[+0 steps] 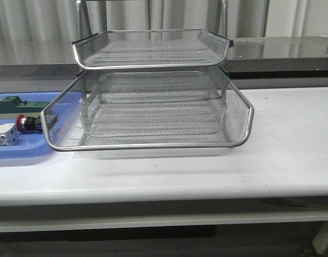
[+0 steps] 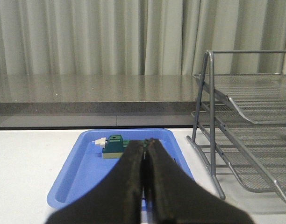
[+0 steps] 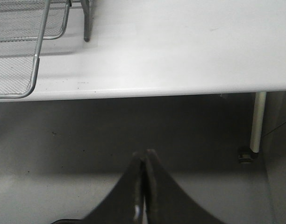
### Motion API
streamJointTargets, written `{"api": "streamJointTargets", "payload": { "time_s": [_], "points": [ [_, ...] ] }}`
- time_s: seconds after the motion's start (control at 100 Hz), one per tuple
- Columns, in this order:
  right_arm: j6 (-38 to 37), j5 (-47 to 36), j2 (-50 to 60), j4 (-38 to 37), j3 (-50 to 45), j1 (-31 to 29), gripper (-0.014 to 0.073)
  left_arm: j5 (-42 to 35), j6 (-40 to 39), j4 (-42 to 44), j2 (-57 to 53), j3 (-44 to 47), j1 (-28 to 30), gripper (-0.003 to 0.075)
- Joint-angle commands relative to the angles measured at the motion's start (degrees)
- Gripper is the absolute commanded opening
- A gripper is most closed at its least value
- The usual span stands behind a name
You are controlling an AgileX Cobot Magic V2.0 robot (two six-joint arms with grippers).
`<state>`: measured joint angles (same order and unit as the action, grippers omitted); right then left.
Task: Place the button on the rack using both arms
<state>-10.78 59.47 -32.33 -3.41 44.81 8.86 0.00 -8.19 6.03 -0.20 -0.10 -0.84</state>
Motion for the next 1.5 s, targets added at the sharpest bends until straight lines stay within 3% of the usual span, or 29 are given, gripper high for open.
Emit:
{"api": "streamJointTargets", "payload": {
  "time_s": [0.0,0.46,0.65,0.91,1.17,1.34,1.41,1.49],
  "points": [
    [0.12,-3.62,-0.2,-0.87,2.06,-0.26,-0.0067,-2.02,-0.48,-1.59,0.07,-2.41,-0.41,-0.002],
    [0.12,-3.57,-0.2,-0.87,2.06,-0.26,-0.0067,11.33,-0.48,-3.74,23.69,-26.02,-0.41,-0.002],
    [0.12,-3.57,-0.2,-0.87,2.06,-0.26,-0.0067,21.68,-0.48,-3.38,38.04,-38.17,-0.41,-0.002],
    [0.12,-3.57,-0.2,-0.87,2.06,-0.26,-0.0067,33.46,7.02,-3.25,56.53,-52.58,-0.41,-0.002],
    [0.12,-3.57,-0.2,-0.87,2.06,-0.26,-0.0067,34.84,16.48,-3.25,68.49,-59.87,-0.41,-0.002],
    [0.12,-3.57,-0.2,-0.87,2.06,-0.26,-0.0067,35.64,17.74,-3.48,71.6,-61.53,-0.41,-0.0015],
    [0.12,-3.57,-0.2,-0.87,2.06,-0.26,-0.0067,35.8,18.36,-3.77,71.84,-61.53,-0.41,0.0024],
    [0.12,-3.57,-0.2,-0.87,2.06,-0.26,-0.0067,36.64,19.92,-4.58,71.84,-61.53,-0.41,0.0139]
  ]
}}
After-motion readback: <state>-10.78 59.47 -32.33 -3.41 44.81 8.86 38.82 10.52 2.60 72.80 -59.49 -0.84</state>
